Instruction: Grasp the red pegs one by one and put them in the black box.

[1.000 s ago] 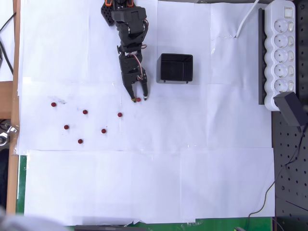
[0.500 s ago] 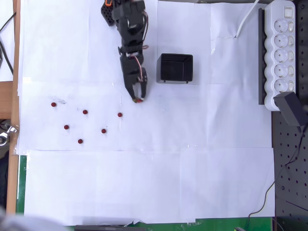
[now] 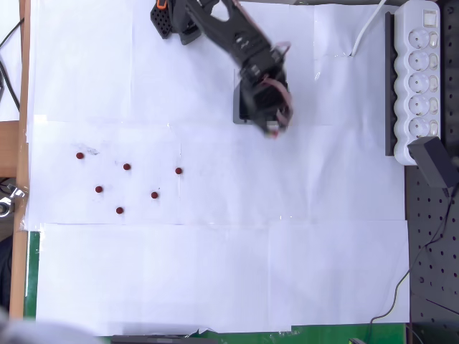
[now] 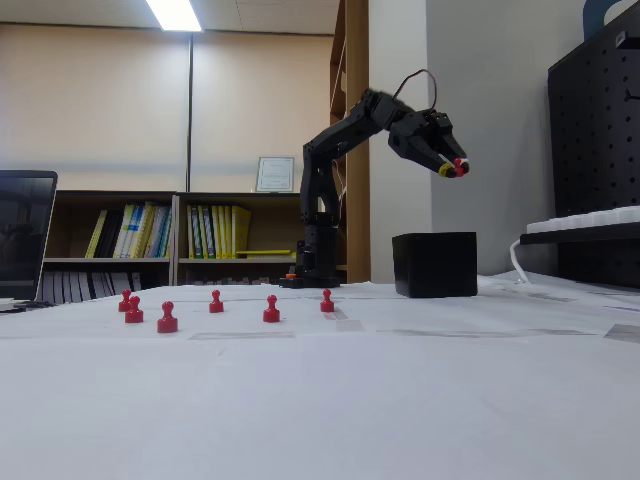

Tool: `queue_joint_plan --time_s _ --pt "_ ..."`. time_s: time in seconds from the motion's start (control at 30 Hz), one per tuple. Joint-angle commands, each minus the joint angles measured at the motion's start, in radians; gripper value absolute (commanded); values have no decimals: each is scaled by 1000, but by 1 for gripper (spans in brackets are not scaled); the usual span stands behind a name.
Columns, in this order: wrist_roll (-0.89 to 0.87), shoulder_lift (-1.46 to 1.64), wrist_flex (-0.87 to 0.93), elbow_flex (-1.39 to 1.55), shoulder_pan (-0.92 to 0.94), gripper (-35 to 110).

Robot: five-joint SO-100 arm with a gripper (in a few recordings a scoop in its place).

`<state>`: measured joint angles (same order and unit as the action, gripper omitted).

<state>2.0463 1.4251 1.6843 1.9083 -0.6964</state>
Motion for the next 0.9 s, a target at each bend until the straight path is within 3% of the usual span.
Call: queue_joint_plan --time_s 0.0,0.2,0.63,0.87 --pt "20 6 117 52 -41 0" --pt "20 69 -26 -144 -29 0" --pt "26 268 -120 -98 -94 0" --pt "28 264 -112 -64 -60 16"
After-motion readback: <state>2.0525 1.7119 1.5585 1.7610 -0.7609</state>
